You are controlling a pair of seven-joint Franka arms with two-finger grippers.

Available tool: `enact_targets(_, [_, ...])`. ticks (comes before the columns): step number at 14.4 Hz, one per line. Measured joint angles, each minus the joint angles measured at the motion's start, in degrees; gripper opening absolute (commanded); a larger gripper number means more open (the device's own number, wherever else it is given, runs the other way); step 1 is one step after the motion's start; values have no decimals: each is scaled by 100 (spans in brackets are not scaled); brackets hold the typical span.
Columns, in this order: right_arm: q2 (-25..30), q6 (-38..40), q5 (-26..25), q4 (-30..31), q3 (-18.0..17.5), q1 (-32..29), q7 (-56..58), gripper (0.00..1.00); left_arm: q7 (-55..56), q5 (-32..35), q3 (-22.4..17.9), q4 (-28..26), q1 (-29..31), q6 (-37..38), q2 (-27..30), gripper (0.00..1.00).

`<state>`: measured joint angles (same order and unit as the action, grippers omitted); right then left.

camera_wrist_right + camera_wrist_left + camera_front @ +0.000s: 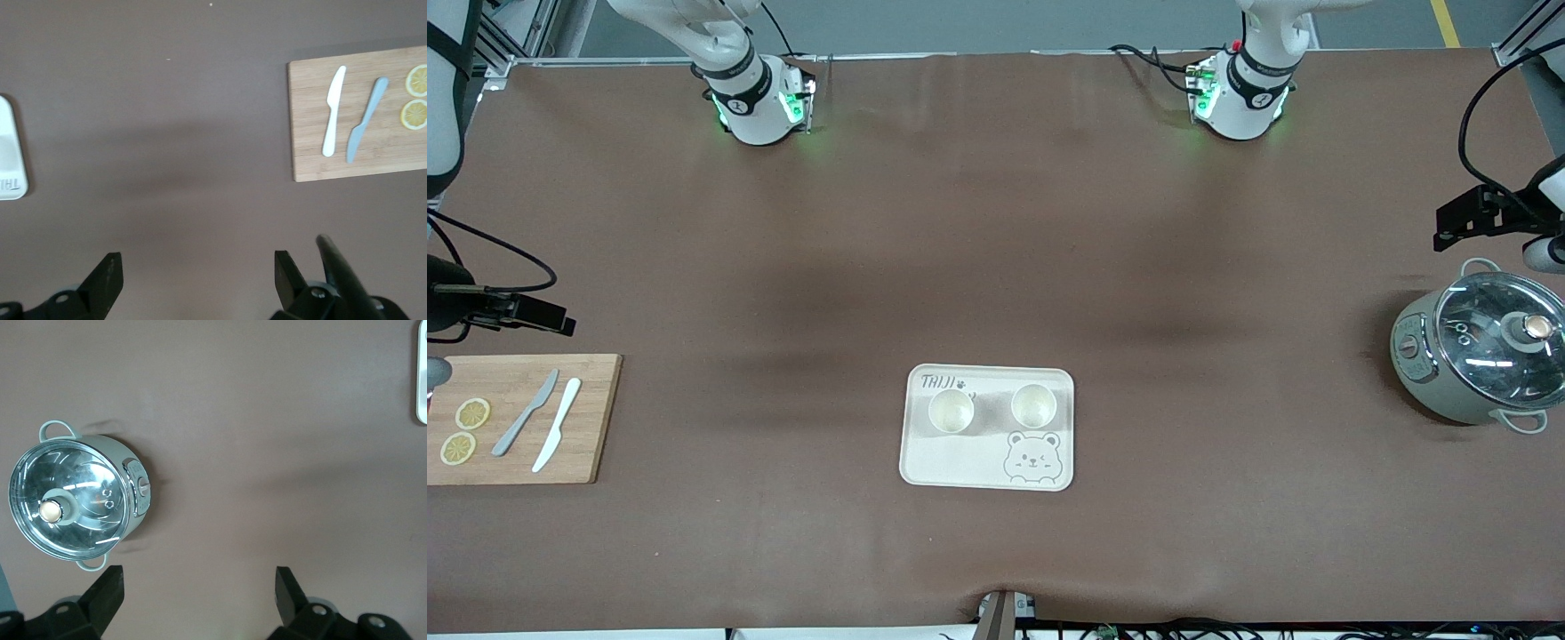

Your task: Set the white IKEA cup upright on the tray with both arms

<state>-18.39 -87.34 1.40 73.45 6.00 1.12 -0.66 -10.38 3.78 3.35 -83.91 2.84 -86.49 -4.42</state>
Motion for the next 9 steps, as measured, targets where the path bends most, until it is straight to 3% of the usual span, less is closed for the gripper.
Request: enact_targets(9, [140,-118,-223,-25,-30,84,54,100,0,0,0,0,0,-5,-6,100])
